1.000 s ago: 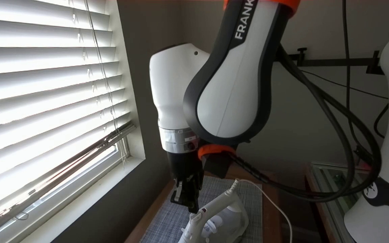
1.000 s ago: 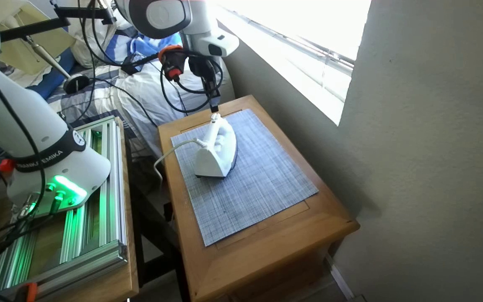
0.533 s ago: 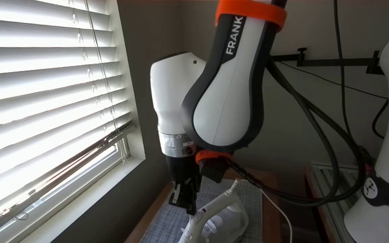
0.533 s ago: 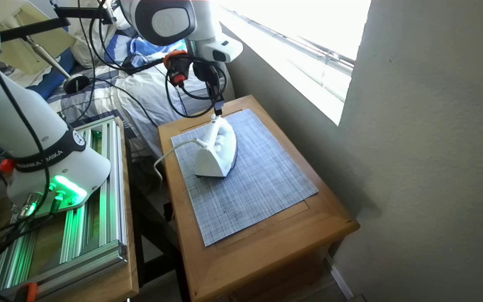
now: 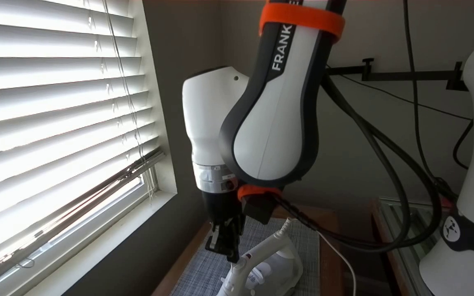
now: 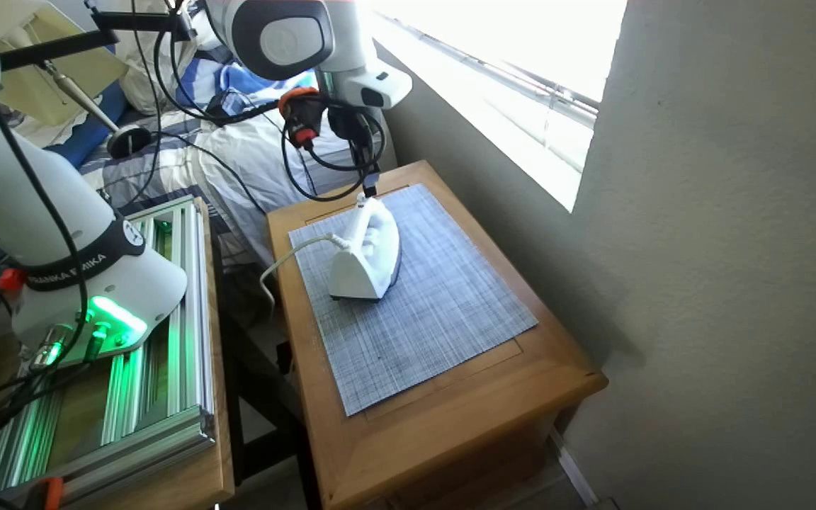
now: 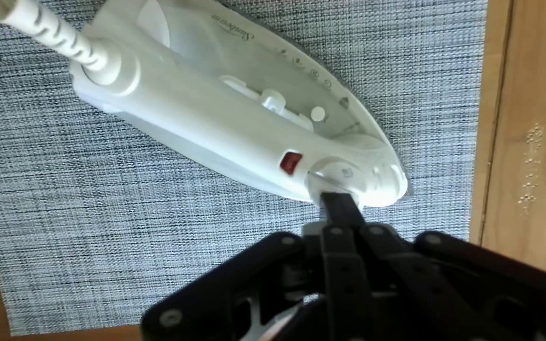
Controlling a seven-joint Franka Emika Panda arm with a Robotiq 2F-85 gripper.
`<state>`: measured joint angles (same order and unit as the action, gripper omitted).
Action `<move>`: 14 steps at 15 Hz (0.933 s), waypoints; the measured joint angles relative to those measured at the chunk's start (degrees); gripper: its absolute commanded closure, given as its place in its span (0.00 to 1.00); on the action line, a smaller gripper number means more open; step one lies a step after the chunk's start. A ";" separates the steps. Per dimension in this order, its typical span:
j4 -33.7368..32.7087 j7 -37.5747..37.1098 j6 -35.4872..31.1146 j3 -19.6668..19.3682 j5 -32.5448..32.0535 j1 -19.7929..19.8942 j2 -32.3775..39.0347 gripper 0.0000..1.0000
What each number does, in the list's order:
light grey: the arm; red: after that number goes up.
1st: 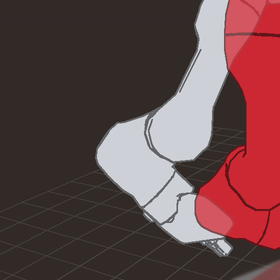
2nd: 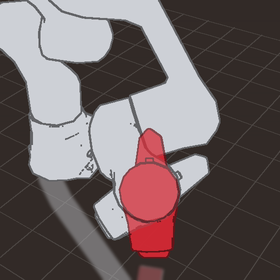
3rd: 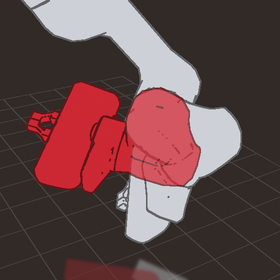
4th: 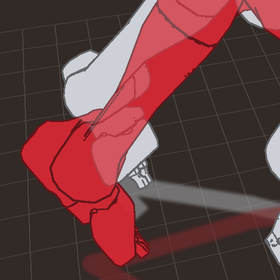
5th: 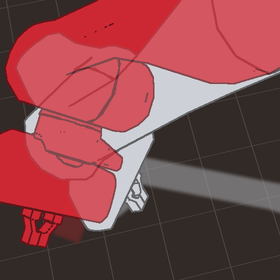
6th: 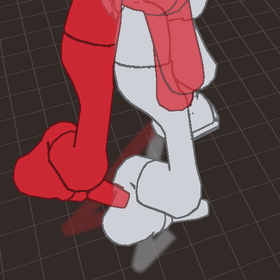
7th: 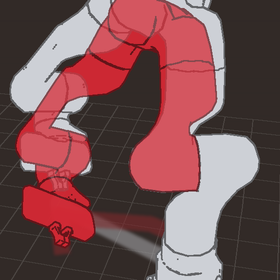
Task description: Turn the iron to the left, then tap it
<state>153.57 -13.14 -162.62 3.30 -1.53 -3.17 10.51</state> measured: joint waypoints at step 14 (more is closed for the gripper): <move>-0.26 0.00 -1.53 -0.04 1.23 -0.04 1.59 1.00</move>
<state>153.31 -13.15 -164.15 3.25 -0.30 -3.22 12.10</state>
